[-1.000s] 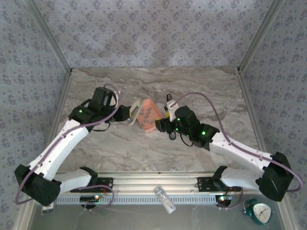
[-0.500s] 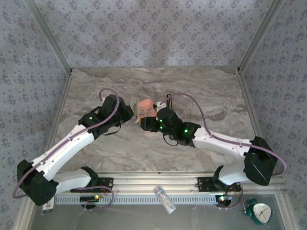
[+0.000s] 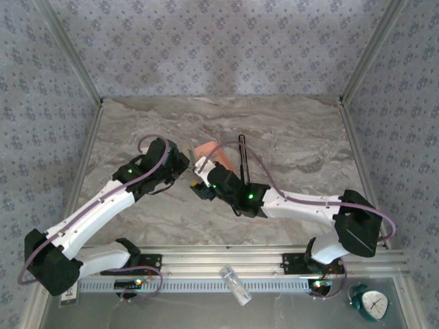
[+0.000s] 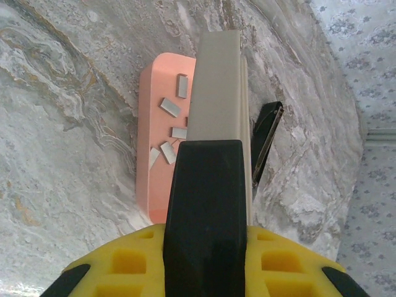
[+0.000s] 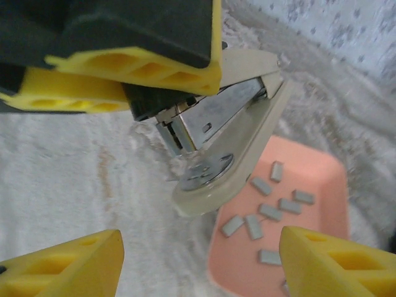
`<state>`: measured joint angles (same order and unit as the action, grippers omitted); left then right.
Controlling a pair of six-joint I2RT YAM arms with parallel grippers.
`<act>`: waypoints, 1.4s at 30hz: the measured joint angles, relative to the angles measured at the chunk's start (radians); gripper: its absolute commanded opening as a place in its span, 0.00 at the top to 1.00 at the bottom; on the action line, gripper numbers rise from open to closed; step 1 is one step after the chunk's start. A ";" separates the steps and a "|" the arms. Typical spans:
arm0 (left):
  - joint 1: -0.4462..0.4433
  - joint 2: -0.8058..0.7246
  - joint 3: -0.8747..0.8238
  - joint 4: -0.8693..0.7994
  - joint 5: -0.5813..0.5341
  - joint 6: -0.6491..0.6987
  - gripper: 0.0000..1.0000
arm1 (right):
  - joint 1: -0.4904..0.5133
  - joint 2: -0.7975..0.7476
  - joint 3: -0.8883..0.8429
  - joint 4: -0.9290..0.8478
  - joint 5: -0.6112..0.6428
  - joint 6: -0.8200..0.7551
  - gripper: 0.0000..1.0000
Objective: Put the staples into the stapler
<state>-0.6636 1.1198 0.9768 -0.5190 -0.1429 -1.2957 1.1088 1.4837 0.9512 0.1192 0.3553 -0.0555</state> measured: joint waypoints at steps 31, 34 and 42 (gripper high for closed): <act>0.001 -0.008 -0.023 0.022 0.028 -0.083 1.00 | -0.009 0.109 -0.148 0.534 0.101 -0.527 0.23; 0.002 -0.008 -0.026 0.027 0.034 -0.094 1.00 | -0.014 0.109 -0.163 0.581 0.090 -0.541 0.24; 0.002 -0.008 -0.034 0.054 0.057 -0.121 1.00 | -0.047 0.109 -0.179 0.620 0.059 -0.580 0.26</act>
<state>-0.6621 1.1122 0.9424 -0.4652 -0.0860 -1.4166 1.0615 1.5932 0.7727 0.7391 0.4141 -0.6353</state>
